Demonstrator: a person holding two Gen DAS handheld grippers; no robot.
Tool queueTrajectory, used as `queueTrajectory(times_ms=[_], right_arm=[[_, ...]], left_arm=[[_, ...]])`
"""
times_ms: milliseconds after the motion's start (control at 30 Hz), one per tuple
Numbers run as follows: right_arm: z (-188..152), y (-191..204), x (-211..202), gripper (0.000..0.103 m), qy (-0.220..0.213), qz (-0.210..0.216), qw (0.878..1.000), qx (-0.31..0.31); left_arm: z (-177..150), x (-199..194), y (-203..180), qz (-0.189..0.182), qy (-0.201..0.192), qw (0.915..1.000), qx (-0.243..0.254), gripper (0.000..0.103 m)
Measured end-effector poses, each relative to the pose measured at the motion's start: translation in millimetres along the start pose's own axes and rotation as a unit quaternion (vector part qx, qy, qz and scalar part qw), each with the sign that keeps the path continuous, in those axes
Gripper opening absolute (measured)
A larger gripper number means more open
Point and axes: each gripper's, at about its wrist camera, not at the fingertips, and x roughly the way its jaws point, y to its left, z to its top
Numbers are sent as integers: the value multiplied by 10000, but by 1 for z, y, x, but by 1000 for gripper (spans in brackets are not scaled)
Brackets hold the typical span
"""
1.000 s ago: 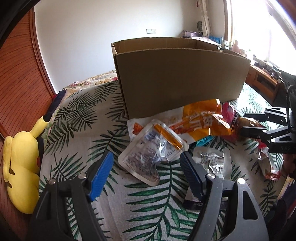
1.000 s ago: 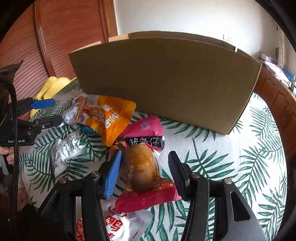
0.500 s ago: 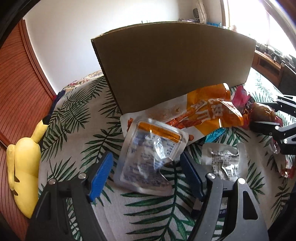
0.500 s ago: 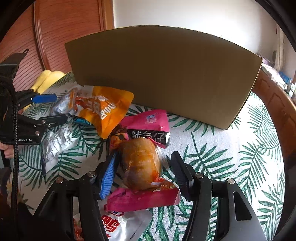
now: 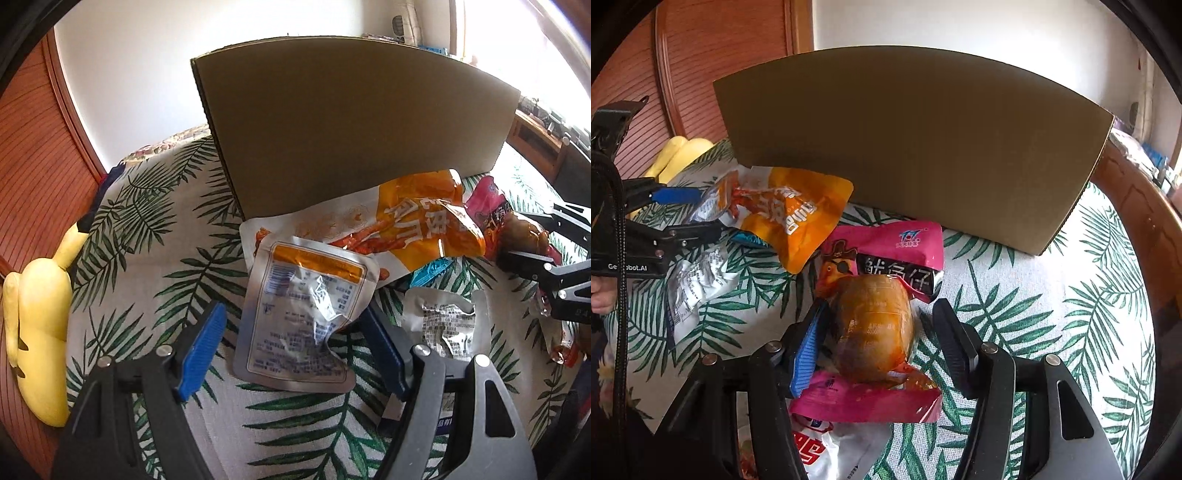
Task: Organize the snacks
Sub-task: 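Grasp the silver vacuum packet with the left gripper while the right gripper grasps the pink egg packet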
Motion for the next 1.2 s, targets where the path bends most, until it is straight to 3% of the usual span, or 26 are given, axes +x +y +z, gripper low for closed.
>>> queueTrajectory(times_ms=[167,300,1133,1200], right_arm=[[-1,-5,-3,59,0,18,10000,20],[-2,-4,-3,59,-4,18,10000,20],[-2,-3,-2,60,-2,23,10000,23],[-2,-4,-3,55,-13,30,10000,15]], left_arm=[[-5,-7,-3,-143,-1,9999,4,58],[-13,-16,-11,-65,-124,9999,89,55],[-10,-62,-31,-317,-695,9971,-77,53],[-8,-66,-34,-346,-734,9967,-79,53]])
